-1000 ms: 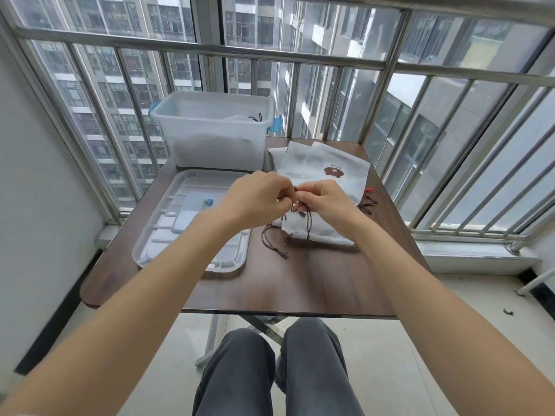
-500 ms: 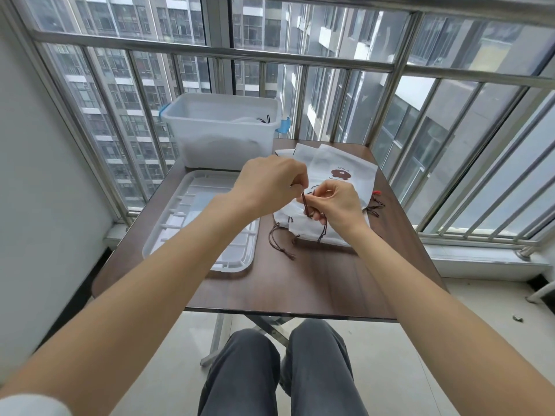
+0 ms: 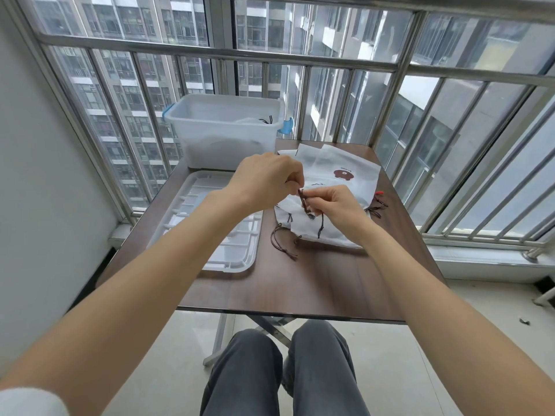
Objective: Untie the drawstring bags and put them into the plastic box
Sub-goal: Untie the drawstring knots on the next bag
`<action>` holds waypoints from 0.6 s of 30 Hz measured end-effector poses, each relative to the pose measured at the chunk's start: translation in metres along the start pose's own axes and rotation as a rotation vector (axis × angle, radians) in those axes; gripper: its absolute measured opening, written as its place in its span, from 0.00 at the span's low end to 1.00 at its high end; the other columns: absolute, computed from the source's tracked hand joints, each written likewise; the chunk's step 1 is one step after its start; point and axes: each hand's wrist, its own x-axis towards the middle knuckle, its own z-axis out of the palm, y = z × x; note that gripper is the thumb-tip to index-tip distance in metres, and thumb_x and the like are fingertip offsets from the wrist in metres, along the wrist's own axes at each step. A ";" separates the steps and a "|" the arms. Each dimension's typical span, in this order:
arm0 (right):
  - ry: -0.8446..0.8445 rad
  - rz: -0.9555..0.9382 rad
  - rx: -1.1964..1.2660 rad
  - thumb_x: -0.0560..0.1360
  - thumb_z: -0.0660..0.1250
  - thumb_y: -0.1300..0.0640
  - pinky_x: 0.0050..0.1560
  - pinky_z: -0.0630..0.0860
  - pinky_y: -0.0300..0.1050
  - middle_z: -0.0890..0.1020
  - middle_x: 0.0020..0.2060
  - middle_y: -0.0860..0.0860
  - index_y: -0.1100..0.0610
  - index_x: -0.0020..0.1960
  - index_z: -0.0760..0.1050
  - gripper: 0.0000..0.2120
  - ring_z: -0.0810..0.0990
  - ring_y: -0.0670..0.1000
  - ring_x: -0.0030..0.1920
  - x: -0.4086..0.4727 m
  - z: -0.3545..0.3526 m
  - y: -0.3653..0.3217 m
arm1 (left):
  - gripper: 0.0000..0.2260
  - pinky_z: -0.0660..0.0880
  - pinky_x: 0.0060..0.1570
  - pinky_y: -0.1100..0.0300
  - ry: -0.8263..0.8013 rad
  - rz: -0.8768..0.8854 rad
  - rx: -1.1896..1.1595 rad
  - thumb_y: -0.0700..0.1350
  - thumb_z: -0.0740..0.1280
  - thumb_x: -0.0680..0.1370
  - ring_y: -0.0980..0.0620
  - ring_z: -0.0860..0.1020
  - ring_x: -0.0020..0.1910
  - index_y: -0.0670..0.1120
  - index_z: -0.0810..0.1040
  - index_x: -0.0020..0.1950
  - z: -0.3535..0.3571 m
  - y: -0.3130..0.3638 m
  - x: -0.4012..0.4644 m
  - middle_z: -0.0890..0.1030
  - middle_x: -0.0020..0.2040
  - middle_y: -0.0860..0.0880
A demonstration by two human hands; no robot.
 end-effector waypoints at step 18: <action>-0.036 0.060 0.200 0.73 0.68 0.65 0.36 0.76 0.34 0.83 0.34 0.54 0.65 0.43 0.80 0.03 0.77 0.46 0.31 -0.004 0.005 -0.004 | 0.05 0.70 0.37 0.61 -0.103 0.111 -0.058 0.42 0.66 0.75 0.52 0.78 0.45 0.48 0.81 0.47 0.004 -0.014 0.052 0.83 0.45 0.52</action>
